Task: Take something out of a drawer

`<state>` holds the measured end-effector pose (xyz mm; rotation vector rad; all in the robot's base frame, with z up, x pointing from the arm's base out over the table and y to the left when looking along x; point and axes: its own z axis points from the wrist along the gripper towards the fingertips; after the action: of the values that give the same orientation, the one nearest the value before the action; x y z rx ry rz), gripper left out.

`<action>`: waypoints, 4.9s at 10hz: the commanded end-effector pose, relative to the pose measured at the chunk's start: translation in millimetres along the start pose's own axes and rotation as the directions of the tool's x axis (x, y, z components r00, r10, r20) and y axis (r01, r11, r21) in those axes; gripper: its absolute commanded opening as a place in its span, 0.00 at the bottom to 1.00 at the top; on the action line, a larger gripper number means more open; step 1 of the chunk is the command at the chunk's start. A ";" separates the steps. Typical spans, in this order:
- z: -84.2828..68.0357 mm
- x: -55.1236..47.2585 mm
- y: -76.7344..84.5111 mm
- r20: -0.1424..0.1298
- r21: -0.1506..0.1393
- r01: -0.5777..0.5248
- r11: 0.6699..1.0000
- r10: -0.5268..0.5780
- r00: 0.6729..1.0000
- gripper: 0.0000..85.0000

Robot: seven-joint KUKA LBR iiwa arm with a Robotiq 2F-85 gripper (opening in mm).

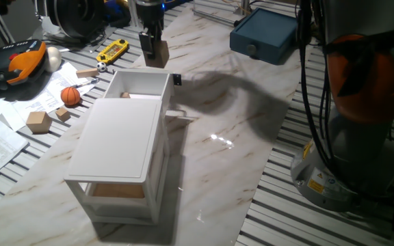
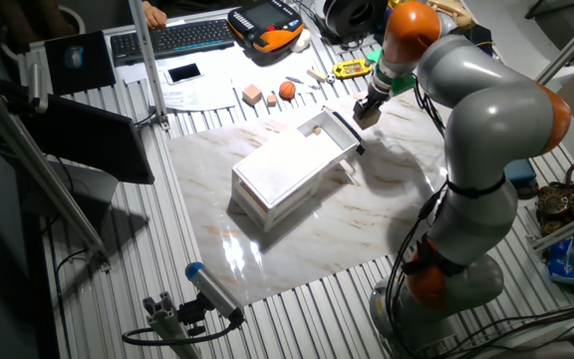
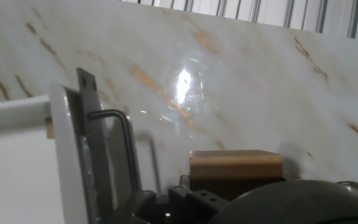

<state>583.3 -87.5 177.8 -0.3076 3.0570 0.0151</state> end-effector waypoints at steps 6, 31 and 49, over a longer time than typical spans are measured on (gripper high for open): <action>41.5 -0.1 -8.8 -0.023 0.012 -0.051 0.999 0.051 0.998 0.00; 119.6 4.9 -2.6 0.030 0.007 -0.094 0.996 0.094 0.995 0.00; 99.0 -0.3 -8.6 0.057 0.000 -0.118 0.993 0.118 0.991 0.80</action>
<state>592.2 -94.3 79.0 -0.1258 3.0136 0.0256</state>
